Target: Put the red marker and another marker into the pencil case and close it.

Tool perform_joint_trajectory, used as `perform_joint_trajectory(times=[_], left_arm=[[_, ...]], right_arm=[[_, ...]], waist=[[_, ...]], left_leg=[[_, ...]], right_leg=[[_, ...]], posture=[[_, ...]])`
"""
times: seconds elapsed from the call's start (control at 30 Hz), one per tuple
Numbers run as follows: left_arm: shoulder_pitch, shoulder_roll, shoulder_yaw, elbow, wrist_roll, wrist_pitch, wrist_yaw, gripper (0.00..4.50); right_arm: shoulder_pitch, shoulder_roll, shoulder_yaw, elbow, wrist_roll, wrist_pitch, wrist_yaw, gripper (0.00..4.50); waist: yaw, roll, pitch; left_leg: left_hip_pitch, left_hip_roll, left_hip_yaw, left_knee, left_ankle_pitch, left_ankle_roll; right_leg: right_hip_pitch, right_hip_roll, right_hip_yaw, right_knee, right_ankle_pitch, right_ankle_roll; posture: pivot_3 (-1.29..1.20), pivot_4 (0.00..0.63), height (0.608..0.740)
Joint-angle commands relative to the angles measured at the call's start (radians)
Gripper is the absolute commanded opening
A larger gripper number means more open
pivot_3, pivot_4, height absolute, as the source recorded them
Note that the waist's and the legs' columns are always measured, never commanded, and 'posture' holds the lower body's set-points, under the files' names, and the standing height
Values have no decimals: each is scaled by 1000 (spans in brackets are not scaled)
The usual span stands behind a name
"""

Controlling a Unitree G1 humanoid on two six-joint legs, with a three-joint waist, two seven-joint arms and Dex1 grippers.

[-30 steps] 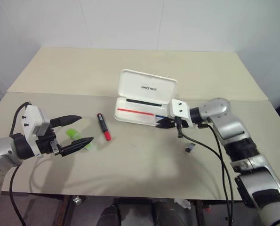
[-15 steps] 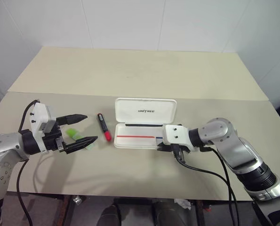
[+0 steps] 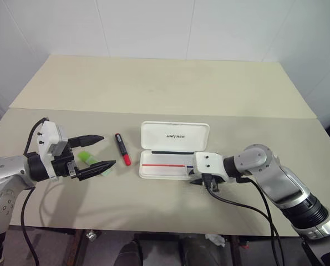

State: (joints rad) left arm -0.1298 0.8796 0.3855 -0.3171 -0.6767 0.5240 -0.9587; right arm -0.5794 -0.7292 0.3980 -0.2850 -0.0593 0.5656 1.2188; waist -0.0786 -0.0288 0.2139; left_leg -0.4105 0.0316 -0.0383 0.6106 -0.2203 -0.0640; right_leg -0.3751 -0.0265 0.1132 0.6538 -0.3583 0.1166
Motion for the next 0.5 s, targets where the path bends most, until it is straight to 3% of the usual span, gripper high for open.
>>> perform_joint_trajectory(times=[0.03,0.17,0.5], left_arm=[[-5,9,18,-10,4,-16,-2,4500],[-8,6,13,-7,6,-19,-3,4500],[-17,-4,-4,6,15,-28,-5,4500]], right_arm=[[-10,-15,-10,-21,14,-22,2,2980],[-6,-29,-24,-23,31,-32,11,4409],[-9,-61,-63,-17,89,-66,26,4461]], waist=[[0,0,0],[0,0,0],[1,0,0]], left_leg=[[0,0,0,0,0,0],[0,0,0,0,0,0],[0,0,0,0,0,0]], right_leg=[[0,0,0,0,0,0],[0,0,0,0,0,0],[0,0,0,0,0,0]], posture=[[0,150,740],[0,150,740],[0,150,740]])
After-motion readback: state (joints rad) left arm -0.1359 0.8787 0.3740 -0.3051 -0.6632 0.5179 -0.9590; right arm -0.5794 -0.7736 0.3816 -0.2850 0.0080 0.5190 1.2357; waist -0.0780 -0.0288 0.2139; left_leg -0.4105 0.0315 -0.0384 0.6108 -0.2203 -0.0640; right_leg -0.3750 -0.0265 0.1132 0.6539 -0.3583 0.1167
